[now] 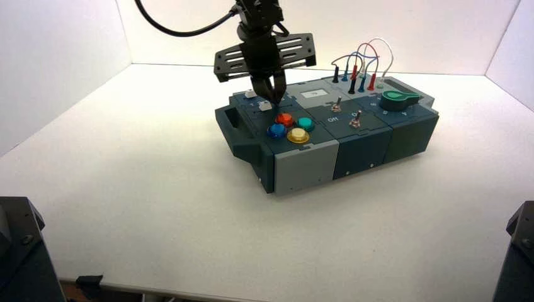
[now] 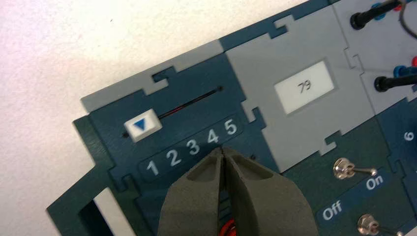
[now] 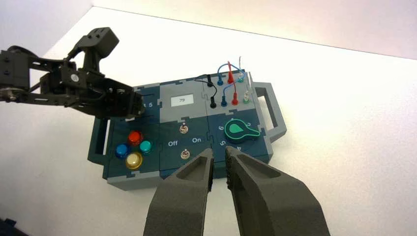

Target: Move the bottom slider to position 1.

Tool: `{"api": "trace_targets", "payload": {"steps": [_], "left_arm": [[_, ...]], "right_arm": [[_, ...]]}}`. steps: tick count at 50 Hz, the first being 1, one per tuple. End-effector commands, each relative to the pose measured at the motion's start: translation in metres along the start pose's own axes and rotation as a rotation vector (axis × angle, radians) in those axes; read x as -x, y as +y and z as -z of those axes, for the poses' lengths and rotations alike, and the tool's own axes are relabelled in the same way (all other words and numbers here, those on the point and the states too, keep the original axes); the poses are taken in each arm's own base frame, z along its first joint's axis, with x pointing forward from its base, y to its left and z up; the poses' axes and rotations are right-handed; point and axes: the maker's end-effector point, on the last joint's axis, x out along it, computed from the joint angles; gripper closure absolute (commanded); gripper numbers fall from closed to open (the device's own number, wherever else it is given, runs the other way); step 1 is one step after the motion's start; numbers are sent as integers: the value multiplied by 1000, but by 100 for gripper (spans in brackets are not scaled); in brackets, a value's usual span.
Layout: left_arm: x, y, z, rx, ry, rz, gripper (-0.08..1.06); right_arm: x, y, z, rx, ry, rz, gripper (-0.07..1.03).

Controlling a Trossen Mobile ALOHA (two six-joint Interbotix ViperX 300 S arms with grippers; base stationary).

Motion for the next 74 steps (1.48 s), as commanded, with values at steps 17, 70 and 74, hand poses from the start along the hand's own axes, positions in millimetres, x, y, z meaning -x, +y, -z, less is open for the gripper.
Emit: {"api": "trace_targets", "payload": {"steps": [17,70,74], "left_arm": [[13,20,6,27,6,-19,101],[75,-17,-30,20,-136,135,101],[75,-18,-30,21,-138,137,101]], "right_arm": [[3,1,-13,2,-31,0,81],[1,0,-14,7,-24,3,81],[0,0,-13,5,-23,2,81]]}}
